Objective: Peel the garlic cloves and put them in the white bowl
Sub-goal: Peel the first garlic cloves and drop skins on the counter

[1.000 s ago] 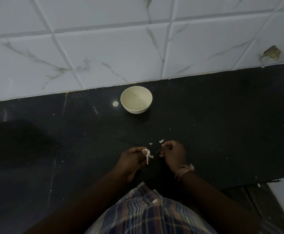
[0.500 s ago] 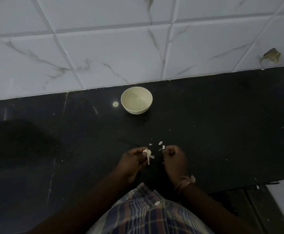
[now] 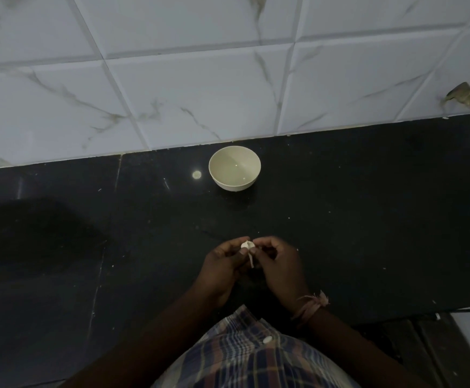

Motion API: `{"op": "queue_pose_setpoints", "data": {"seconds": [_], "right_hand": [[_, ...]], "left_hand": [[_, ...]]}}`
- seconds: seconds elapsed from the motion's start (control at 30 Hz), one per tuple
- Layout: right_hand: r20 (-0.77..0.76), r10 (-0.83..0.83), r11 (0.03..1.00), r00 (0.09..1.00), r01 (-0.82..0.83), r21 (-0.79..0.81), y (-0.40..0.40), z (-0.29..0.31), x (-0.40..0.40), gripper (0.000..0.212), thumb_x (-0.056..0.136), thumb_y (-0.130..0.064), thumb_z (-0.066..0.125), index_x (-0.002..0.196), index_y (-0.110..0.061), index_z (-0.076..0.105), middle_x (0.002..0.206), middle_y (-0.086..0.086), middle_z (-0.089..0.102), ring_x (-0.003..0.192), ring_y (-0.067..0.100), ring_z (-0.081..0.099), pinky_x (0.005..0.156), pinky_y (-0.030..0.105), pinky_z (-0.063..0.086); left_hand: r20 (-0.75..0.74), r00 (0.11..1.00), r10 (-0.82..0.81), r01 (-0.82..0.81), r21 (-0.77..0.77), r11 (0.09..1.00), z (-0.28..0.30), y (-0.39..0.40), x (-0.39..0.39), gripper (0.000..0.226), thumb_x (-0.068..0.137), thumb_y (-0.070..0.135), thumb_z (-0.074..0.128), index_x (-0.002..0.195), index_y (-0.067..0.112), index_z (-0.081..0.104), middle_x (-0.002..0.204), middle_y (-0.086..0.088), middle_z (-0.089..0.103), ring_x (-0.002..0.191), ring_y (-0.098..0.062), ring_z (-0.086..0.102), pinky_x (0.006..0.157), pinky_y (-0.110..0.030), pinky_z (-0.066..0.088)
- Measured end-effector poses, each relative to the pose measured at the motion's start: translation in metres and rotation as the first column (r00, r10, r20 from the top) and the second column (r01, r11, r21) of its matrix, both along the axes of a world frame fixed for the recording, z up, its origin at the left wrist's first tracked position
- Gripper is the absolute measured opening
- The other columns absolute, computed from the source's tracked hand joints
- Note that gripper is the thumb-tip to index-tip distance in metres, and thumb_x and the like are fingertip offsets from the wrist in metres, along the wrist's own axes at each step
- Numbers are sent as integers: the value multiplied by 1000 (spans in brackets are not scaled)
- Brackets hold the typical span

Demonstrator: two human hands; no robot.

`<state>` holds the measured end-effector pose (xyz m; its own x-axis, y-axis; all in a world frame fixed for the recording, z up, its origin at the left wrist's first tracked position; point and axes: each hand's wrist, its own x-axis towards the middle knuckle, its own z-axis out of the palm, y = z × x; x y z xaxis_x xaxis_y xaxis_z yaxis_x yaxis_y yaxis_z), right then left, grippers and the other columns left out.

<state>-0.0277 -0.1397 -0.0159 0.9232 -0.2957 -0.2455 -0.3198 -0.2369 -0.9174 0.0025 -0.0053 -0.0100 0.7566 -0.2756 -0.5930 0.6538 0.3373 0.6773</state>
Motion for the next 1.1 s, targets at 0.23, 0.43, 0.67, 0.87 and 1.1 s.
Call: {"op": "queue_pose_setpoints", "data": {"seconds": [0.23,0.43,0.67,0.87,1.1], "right_hand": [[82,-31,998,996,35,-54,5,6,1,10,94,-25,69,102,-32,70,102,-12,68,92,1,66,84,33,59],[89,-4,1000,996,6,-25,4,10,1,7,90,-30,75,97,-32,73,102,-11,69,95,3,66,86,33,58],[36,-119,982,992,113,151,5,20,6,2,87,-19,77,87,-21,77,86,-4,76,80,10,72,75,34,61],[19,-192,969,981,187,160,12,18,7,6,92,-15,72,90,-20,76,85,-3,76,80,10,73,71,28,59],[-28,-182,970,983,184,162,12,24,8,9,98,-19,64,96,-19,73,89,-4,75,83,8,72,73,25,57]], "left_hand": [[75,997,24,-25,9,1000,5,1,1,29,100,-6,52,123,3,67,110,-14,77,97,-23,76,75,-29,61],[129,992,5,-16,81,997,5,5,2,28,99,-3,56,120,7,71,114,-16,75,106,-32,73,89,-42,59],[177,984,-33,14,105,994,9,0,1,28,97,0,60,123,6,70,113,-13,76,105,-30,74,89,-42,60],[234,971,-41,-7,203,979,13,-3,1,27,95,-3,64,116,9,74,106,-9,79,97,-24,76,77,-30,60],[306,948,-89,-18,331,943,18,-5,3,26,93,0,68,114,14,76,101,-2,80,94,-16,76,76,-23,59]]}}
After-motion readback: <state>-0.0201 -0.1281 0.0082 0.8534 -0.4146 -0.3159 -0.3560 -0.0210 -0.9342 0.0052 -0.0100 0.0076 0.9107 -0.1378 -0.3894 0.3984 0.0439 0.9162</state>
